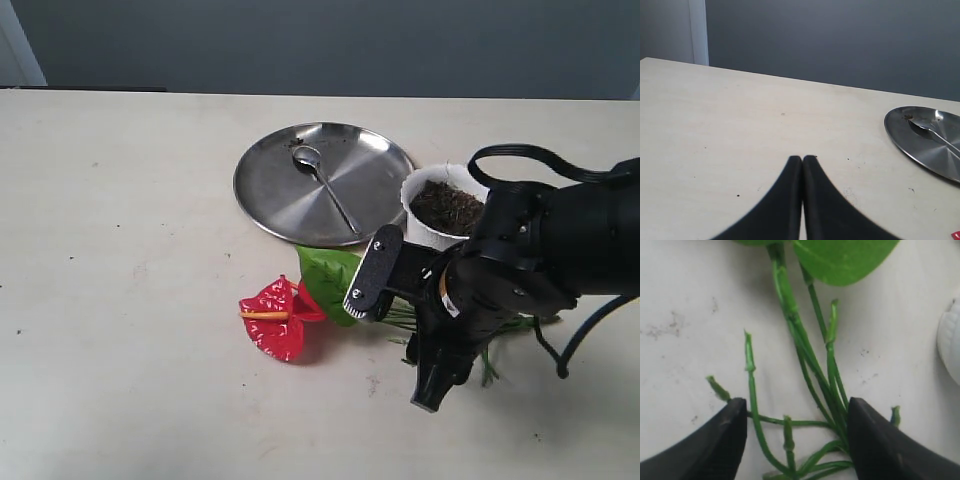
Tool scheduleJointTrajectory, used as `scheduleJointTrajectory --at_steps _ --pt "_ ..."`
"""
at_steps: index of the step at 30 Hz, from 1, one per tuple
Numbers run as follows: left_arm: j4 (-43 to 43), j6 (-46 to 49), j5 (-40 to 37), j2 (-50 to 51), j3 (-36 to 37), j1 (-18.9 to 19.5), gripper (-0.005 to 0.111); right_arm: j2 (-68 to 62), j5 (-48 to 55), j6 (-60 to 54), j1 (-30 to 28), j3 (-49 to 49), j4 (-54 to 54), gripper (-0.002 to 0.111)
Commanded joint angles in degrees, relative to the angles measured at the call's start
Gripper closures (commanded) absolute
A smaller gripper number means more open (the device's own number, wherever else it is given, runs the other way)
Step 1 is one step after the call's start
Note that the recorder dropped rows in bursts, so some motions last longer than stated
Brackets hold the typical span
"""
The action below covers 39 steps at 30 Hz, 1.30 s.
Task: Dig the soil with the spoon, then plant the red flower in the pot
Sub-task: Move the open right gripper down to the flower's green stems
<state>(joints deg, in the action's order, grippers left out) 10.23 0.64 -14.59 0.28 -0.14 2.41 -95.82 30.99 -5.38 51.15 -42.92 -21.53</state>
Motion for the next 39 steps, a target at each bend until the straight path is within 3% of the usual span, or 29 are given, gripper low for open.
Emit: scheduleJointTrajectory --at_steps 1,5,8,10,19,24,27,30,32,39 --pt "-0.09 -0.06 0.86 -0.28 0.14 -0.37 0.106 -1.57 -1.98 0.15 0.22 -0.33 0.31 0.052" --pt "-0.09 -0.06 0.86 -0.28 0.14 -0.37 0.106 -2.26 -2.54 0.15 0.22 -0.33 0.85 0.058" --pt "-0.09 -0.06 0.86 -0.28 0.14 -0.37 0.106 -1.72 -1.4 0.44 0.22 -0.33 1.85 0.079" --pt "-0.09 -0.06 0.86 -0.28 0.14 -0.37 0.106 0.16 0.39 0.71 0.22 -0.33 2.77 0.082" --pt "-0.09 -0.06 0.86 -0.28 0.14 -0.37 0.106 13.19 4.81 1.37 0.22 -0.33 3.15 0.083" --pt "-0.09 -0.06 0.86 -0.28 0.14 -0.37 0.106 14.26 5.5 2.25 0.22 -0.33 3.74 0.083" --pt "-0.09 -0.06 0.86 -0.28 0.14 -0.37 0.106 14.26 7.12 12.18 0.22 -0.33 -4.24 0.074" --pt "-0.09 -0.06 0.86 -0.28 0.14 -0.37 0.106 14.26 7.71 13.54 0.22 -0.33 -5.8 0.052" --pt "-0.09 -0.06 0.86 -0.28 0.14 -0.37 0.106 13.99 7.48 13.54 0.22 -0.33 -5.8 0.046" --pt "-0.09 -0.06 0.86 -0.28 0.14 -0.37 0.106 7.82 2.76 4.28 0.22 -0.33 1.74 0.065"
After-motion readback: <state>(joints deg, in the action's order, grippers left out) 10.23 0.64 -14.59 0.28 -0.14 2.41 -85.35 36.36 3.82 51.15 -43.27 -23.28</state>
